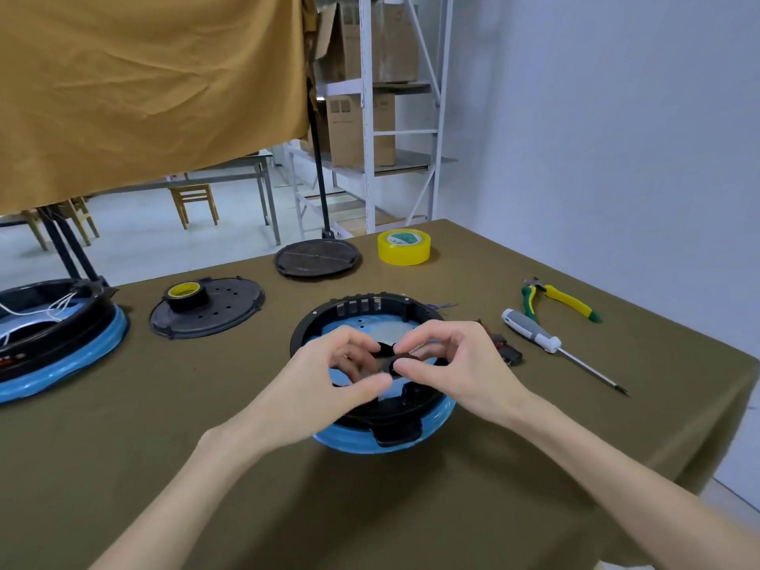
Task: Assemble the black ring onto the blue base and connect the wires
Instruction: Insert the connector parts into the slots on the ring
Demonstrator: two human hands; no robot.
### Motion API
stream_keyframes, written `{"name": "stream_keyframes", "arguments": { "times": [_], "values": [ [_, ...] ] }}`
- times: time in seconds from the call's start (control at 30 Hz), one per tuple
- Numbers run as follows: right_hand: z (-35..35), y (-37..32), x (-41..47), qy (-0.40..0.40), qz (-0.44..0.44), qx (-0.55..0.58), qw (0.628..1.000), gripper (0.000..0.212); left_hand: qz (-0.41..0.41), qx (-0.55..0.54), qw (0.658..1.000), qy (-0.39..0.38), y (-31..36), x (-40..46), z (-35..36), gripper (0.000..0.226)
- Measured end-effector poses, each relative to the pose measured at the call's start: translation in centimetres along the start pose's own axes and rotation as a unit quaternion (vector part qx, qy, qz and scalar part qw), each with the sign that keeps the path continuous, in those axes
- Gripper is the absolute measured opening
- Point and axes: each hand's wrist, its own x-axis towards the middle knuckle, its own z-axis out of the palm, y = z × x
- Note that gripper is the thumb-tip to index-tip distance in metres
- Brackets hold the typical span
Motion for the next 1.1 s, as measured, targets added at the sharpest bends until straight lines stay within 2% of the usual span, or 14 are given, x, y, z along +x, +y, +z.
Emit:
{"name": "stream_keyframes", "arguments": {
  "times": [0.13,0.23,0.4,0.7,0.77,0.87,1.1],
  "values": [
    [0.78,-0.4,-0.59,0.011,-0.01,0.042,0.999,0.016,0.024,-0.03,0.998,0.051,0.72,-0.13,0.51,0.008],
    [0.69,-0.53,-1.01,-0.02,-0.007,0.047,0.999,0.018,0.01,-0.018,0.999,0.043,0.75,-0.48,0.48,0.012],
    [-0.01,-0.86,-0.77,-0.065,-0.017,0.033,0.997,0.033,-0.011,-0.008,0.999,0.032,0.82,-0.42,0.45,0.013],
    [0.71,-0.85,-0.72,-0.019,-0.03,0.03,0.999,0.024,-0.01,-0.052,0.999,0.003,0.79,-0.31,0.02,0.006],
    [0.72,-0.82,-0.68,-0.016,-0.033,0.032,0.999,0.021,0.008,-0.057,0.998,-0.01,0.74,-0.35,-0.14,0.016],
    [0.63,-0.84,-0.49,-0.025,-0.037,0.039,0.998,0.022,0.032,-0.053,0.998,0.01,0.74,-0.34,0.09,0.024],
    [0.5,-0.48,-0.29,-0.021,-0.04,0.043,0.998,0.025,0.055,-0.052,0.996,0.037,0.46,-0.31,0.37,0.024]
  ]
}}
